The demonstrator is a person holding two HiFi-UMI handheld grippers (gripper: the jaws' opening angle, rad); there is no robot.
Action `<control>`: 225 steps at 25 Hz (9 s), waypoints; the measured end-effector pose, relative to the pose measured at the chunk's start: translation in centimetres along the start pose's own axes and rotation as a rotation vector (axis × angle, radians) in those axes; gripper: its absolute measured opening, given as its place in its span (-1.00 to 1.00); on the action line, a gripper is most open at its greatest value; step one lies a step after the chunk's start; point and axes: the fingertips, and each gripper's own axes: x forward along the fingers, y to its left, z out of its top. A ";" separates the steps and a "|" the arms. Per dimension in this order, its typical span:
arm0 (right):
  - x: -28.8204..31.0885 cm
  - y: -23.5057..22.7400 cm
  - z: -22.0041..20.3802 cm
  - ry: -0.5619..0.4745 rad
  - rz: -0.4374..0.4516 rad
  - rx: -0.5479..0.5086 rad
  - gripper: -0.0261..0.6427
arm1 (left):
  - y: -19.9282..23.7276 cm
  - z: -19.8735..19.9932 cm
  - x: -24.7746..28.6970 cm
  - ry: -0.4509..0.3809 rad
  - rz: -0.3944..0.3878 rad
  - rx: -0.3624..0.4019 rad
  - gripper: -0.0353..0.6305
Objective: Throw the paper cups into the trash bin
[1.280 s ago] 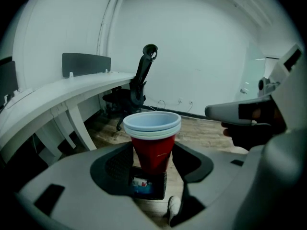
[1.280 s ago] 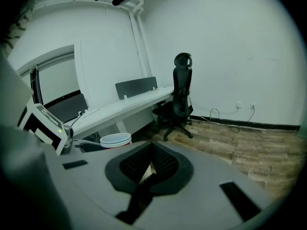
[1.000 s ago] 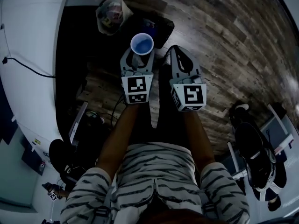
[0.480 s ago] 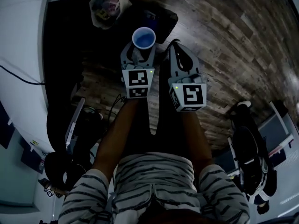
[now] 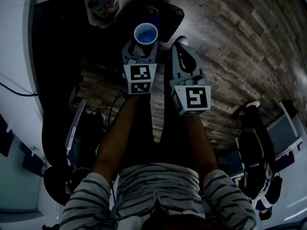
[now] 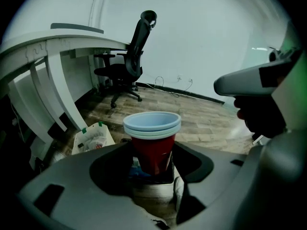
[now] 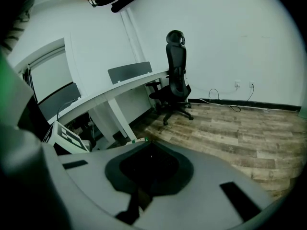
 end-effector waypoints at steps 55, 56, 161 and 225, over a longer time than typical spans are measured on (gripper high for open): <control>2.9 -2.3 -8.1 0.051 -0.040 0.060 -0.90 | 3.1 -11.7 14.9 0.249 -0.049 0.073 -0.07; 2.9 -2.3 -8.2 0.055 -0.037 0.056 -0.90 | 3.2 -11.8 15.0 0.257 -0.050 0.075 -0.07; -1.7 1.6 4.4 0.016 0.036 -0.075 -0.90 | 4.3 3.9 1.2 0.034 0.064 -0.130 -0.82; -19.2 14.8 31.7 -0.385 0.197 -0.308 -0.90 | -1.2 30.4 -38.8 -0.684 0.090 -0.023 -0.82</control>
